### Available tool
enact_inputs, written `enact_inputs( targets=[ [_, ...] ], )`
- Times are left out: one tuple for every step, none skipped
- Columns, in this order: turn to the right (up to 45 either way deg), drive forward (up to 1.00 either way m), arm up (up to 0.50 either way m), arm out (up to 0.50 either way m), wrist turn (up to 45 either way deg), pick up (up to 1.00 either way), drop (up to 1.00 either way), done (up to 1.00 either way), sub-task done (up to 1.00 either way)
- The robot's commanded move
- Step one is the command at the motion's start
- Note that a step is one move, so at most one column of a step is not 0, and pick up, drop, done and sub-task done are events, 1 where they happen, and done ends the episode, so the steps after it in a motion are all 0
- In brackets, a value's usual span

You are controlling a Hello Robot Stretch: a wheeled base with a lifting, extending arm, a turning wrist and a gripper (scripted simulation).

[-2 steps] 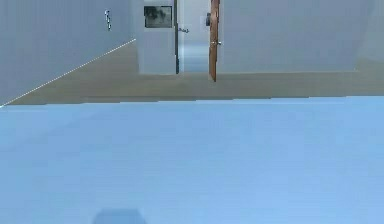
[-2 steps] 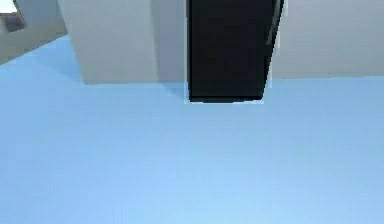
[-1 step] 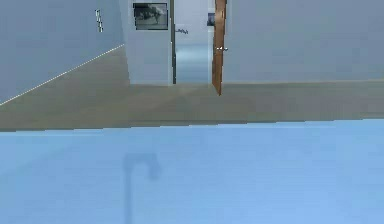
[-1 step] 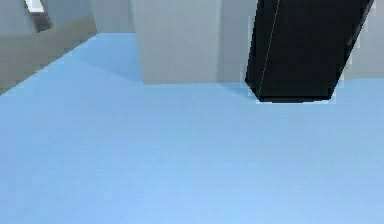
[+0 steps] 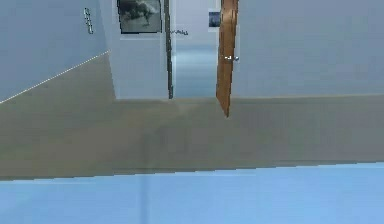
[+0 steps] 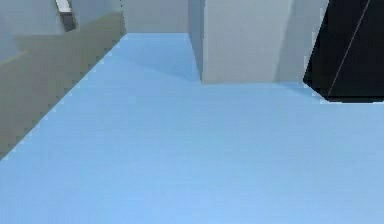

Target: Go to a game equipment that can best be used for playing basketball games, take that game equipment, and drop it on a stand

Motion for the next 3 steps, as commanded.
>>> enact_inputs(
  targets=[
    [0.0,1.0,0.0,0.0,0.0,0.0,0.0,0.0,0.0],
    [0.0,1.0,0.0,0.0,0.0,0.0,0.0,0.0,0.0],
    [3.0,0.0,0.0,0.0,0.0,0.0,0.0,0.0,0.0]
  ],
)
